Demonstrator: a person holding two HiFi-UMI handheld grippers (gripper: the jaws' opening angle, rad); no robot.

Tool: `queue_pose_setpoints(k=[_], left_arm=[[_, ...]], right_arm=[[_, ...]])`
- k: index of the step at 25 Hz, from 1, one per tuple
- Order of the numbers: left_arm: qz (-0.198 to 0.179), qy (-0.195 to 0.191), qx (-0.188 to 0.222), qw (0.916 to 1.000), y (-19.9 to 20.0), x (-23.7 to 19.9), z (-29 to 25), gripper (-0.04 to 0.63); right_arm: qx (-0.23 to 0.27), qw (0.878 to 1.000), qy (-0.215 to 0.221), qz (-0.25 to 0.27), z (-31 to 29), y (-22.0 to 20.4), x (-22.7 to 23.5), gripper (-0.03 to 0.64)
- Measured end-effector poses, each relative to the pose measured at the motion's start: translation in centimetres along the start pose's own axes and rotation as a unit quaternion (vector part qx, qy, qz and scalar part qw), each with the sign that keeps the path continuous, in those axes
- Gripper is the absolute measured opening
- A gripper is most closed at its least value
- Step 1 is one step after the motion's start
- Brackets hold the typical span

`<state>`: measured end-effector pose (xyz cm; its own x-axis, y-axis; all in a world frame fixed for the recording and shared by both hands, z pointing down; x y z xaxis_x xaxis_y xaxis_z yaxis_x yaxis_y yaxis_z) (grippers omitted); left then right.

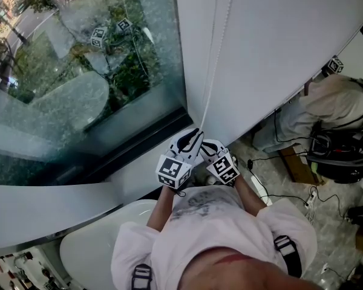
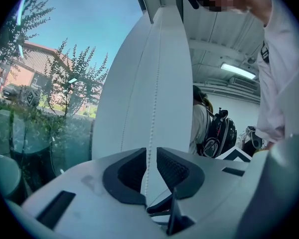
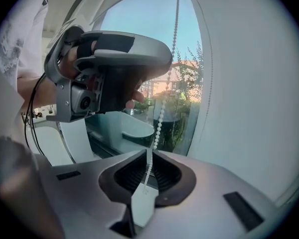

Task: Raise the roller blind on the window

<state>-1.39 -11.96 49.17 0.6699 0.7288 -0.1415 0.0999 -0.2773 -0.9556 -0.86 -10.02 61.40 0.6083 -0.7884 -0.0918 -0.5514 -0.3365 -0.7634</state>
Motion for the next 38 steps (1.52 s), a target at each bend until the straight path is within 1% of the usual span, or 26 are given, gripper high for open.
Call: queue_pose_setpoints(k=[1,2,3,8,12,13,14,15,16,20,25,29,38], left_arm=[[-0.001,0.002,0.002,1.0,0.1,-0.1,0.0,0.063],[-0.001,0.005,0.003,1.0,0.1,-0.2,0.0,0.069],[-0.001,0.009,0.005,1.0,0.2,-0.4,0.1,0.075],[-0.002,0.029,0.026,0.9992,1.1,-1.5,1.5,0.077],[-0.015,0.051,0.054,0.9971,1.9,-2.1,3.1,0.075],[-0.019,0.056,0.059,0.9965,2.0,-2.3,3.4,0.072],[-0.022,0.062,0.061,0.9959,1.9,-2.4,3.7,0.064],[-0.023,0.068,0.063,0.9955,1.7,-2.5,3.9,0.05],[-0.023,0.072,0.063,0.9951,1.5,-2.5,4.1,0.031],[-0.009,0.077,0.055,0.9955,0.1,-2.2,3.9,0.008],[0.016,0.068,0.05,0.9963,-1.0,-1.9,3.8,0.008],[0.017,0.067,0.05,0.9964,-1.2,-1.6,3.6,0.008],[0.015,0.071,0.047,0.9963,-1.4,-2.1,3.3,0.008]], right_arm=[[0.005,1.0,-0.003,0.001,0.2,0.2,0.2,0.079],[0.01,1.0,-0.005,0.002,0.4,0.4,0.3,0.125],[0.016,1.0,-0.008,0.002,0.6,0.7,0.4,0.157],[0.041,0.999,-0.034,0.002,3.1,3.0,1.6,0.168],[0.077,0.995,-0.054,-0.018,6.0,4.7,2.9,0.166],[0.09,0.994,-0.058,-0.02,6.8,5.3,3.0,0.158],[0.104,0.993,-0.06,-0.02,7.6,6.0,3.2,0.128],[0.118,0.991,-0.06,-0.019,8.3,6.7,3.2,0.094],[0.132,0.989,-0.057,-0.021,9.0,7.3,3.3,0.078],[0.179,0.982,-0.037,-0.039,10.7,8.9,3.6,0.061],[0.193,0.98,-0.03,-0.044,10.8,9.7,3.5,0.061],[0.195,0.979,-0.026,-0.05,10.9,9.5,3.5,0.06],[0.202,0.978,-0.017,-0.046,10.8,10.1,3.7,0.06]])
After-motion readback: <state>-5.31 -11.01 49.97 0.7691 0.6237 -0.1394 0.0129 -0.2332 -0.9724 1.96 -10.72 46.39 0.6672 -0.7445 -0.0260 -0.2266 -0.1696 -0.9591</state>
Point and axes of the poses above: the fingertips, and each gripper's own axes: z backward along the fingers, x to its right, y out of its top, the point moved 1 cm from there along z, backward along the fingers, and after that the axes turned 11 degrees about -x, right-handed, at the moved point
